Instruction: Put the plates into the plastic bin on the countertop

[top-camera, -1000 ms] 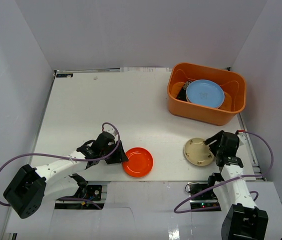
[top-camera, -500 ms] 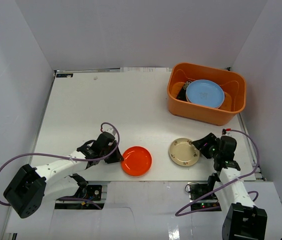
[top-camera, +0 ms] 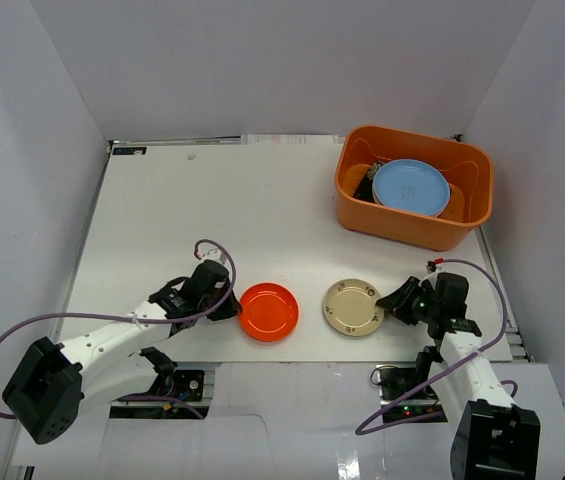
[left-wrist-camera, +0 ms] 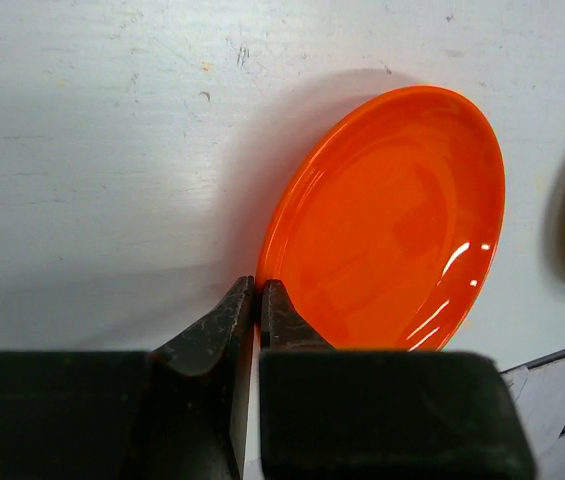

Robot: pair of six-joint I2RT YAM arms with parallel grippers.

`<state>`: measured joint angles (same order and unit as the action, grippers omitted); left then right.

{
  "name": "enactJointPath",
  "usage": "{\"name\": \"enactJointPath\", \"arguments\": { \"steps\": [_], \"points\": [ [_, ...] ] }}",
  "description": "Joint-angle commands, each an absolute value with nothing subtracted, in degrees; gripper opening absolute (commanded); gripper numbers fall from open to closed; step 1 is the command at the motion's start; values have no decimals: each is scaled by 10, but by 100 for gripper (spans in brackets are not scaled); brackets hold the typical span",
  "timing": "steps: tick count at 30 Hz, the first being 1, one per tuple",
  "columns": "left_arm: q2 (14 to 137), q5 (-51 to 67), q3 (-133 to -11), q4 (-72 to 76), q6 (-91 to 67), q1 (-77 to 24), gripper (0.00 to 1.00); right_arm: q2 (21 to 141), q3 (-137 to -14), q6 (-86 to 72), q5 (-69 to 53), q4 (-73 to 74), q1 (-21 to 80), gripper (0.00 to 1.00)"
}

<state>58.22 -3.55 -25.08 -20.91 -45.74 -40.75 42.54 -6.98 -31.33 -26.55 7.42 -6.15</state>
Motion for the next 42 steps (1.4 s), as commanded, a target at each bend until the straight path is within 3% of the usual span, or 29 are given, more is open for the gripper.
{"name": "enactJointPath", "arguments": {
  "steps": [1,2,6,15,23,32,38,42],
  "points": [
    [564,-79,-274,-233,-454,-409,0,429,-62,-297,-277,145,-47,25],
    [566,-82,-281,-235,-453,-409,0,430,-63,-298,-276,144,-44,25],
    [567,-88,-295,-236,-450,-409,0,436,-62,-304,-283,134,-26,8],
    [528,-122,-304,-234,-466,-409,0,342,-81,-394,-334,66,-1,8],
    [536,-104,-290,-213,-475,-410,0,358,-274,-468,-354,7,-1,8],
    [517,-64,-314,-196,-458,-409,0,515,-490,-392,-154,-43,-15,8],
    [516,-52,-358,-194,-437,-410,0,640,-543,-308,52,-35,-45,8],
    [547,-33,-397,-175,-428,-410,0,717,-561,-283,76,-47,-69,8]
  ]
}}
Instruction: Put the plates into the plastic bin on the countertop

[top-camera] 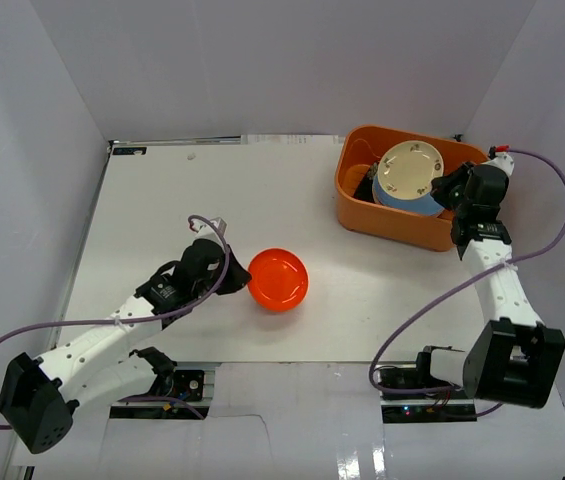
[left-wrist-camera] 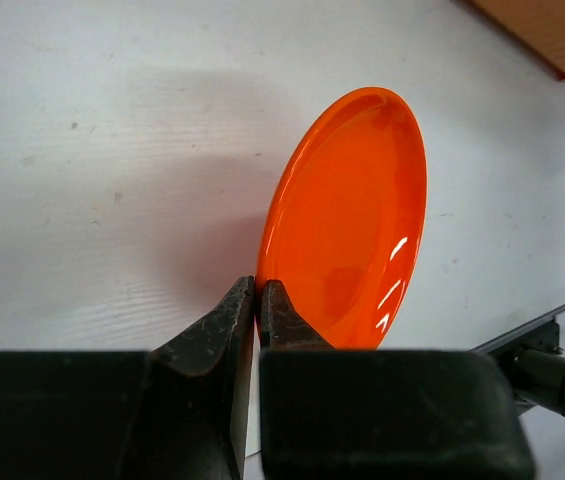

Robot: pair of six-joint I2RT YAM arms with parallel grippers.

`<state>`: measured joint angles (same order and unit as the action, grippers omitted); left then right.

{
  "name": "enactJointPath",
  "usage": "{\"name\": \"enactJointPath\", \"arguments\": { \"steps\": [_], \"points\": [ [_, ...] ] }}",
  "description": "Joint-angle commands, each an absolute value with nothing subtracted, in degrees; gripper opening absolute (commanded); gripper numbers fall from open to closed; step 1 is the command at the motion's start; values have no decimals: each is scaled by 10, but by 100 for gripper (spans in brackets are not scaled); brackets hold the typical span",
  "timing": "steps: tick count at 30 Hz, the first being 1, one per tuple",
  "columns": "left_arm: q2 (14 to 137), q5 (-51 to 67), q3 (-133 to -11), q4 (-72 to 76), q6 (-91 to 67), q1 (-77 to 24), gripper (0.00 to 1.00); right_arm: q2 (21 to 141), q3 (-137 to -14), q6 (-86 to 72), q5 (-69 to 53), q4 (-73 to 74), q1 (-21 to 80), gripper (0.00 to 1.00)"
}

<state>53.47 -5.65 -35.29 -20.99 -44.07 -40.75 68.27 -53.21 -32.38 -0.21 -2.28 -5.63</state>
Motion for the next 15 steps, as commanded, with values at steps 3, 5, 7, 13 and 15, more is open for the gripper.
{"name": "enactJointPath", "arguments": {
  "steps": [3,5,7,13,15],
  "points": [
    [573,-24,-447,-162,-417,-410,0,767,-570,-270,74,-61,-75,8],
    [607,-23,-481,-157,-407,-412,0,792,-562,-277,64,-78,-82,8],
    [648,-17,-536,-153,-404,-413,0,809,-554,-287,58,-96,-85,8],
    [745,-19,-652,-127,-388,-416,0,807,-552,-300,-21,-96,-87,90],
    [787,-29,-694,-121,-381,-417,0,779,-542,-307,-89,-110,-88,98]
  ]
}}
